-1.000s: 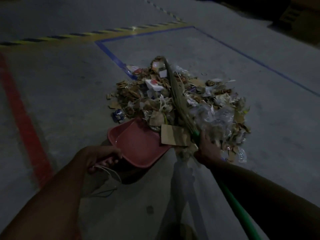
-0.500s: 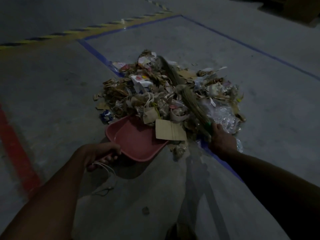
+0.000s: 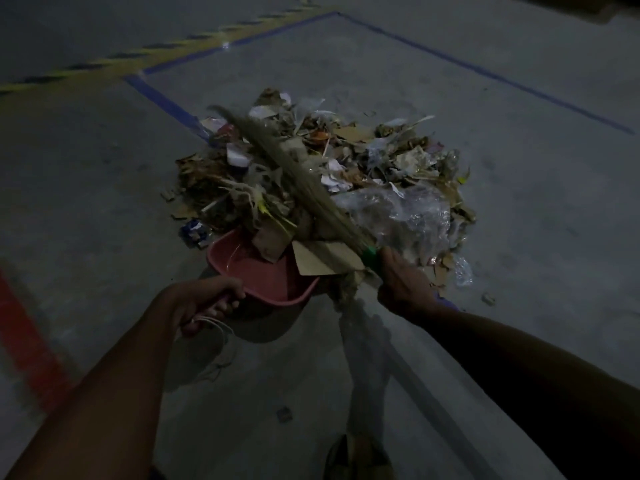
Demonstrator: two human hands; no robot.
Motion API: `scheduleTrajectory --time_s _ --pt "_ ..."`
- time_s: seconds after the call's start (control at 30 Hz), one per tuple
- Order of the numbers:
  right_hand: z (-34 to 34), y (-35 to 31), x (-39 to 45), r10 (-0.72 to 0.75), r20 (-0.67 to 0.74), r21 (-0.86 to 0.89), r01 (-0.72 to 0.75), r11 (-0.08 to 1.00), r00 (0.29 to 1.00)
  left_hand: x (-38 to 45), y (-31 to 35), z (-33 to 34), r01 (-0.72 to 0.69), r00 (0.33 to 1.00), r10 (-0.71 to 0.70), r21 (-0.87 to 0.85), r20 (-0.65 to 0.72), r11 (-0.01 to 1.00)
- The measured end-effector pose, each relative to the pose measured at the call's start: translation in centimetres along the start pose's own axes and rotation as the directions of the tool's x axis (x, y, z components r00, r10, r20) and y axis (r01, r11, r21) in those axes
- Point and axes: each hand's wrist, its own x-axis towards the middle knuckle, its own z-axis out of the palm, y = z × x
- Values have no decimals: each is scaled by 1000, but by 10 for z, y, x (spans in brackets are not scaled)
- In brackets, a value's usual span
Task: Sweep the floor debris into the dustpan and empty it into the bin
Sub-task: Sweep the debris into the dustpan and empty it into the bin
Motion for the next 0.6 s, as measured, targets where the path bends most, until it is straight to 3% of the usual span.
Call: scheduleTrajectory --time_s 0.17,0.3,0.6 --pt "-19 14 11 139 -195 -102 -161 982 971 -4 -1 3 -1 1000 1 -15 -3 1000" --pt "-20 29 8 157 -151 -223 -188 957 976 -5 -3 2 -15 1000 15 -10 -8 1000" --pt "-3 29 -16 24 11 -175 -21 984 1000 -18 -1 9 7 1000 -7 52 8 999"
